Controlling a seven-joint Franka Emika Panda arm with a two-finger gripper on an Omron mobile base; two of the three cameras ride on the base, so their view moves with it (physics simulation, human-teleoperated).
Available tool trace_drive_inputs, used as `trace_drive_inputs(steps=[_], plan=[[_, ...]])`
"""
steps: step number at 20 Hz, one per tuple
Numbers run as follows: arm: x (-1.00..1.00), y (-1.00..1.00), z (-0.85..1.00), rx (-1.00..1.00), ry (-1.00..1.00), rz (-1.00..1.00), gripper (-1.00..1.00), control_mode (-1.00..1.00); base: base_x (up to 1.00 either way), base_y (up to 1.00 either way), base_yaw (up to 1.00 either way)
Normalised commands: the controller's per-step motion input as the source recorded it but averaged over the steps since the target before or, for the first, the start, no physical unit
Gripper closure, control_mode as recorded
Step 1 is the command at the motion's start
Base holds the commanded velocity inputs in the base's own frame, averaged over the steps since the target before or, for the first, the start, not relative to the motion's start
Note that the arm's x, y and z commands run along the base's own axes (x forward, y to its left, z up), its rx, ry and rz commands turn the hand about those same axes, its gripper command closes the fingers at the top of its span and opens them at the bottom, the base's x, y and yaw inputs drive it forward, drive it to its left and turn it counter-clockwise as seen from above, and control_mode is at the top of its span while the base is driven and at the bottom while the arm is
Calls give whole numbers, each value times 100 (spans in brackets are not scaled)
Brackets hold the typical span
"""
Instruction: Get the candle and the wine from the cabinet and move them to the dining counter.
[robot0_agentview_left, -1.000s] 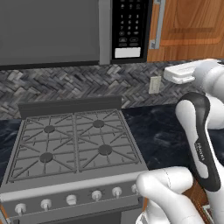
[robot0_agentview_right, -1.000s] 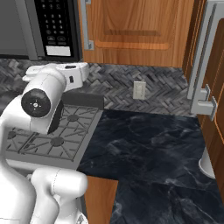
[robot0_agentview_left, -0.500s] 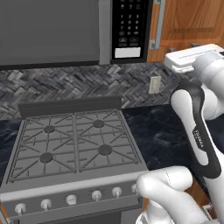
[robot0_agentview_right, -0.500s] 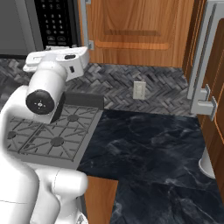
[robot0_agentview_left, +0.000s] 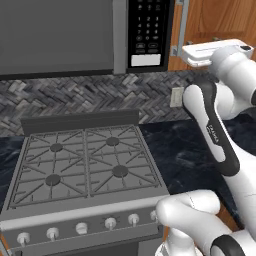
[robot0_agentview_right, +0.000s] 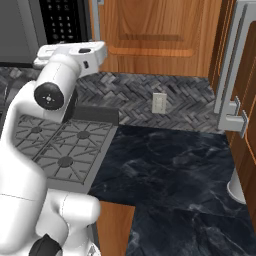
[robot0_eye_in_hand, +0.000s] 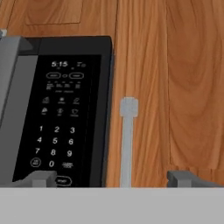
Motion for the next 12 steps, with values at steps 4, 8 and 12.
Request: trace_drive_inputs(steps=[4,8,12], plan=[[19,-17,0,5,-5,0,-100,-100,0,0,0],[26,-18,0,5,-4,0,-100,-100,0,0,0],[22,-14,0,2,-1,0,-100,-100,0,0,0]])
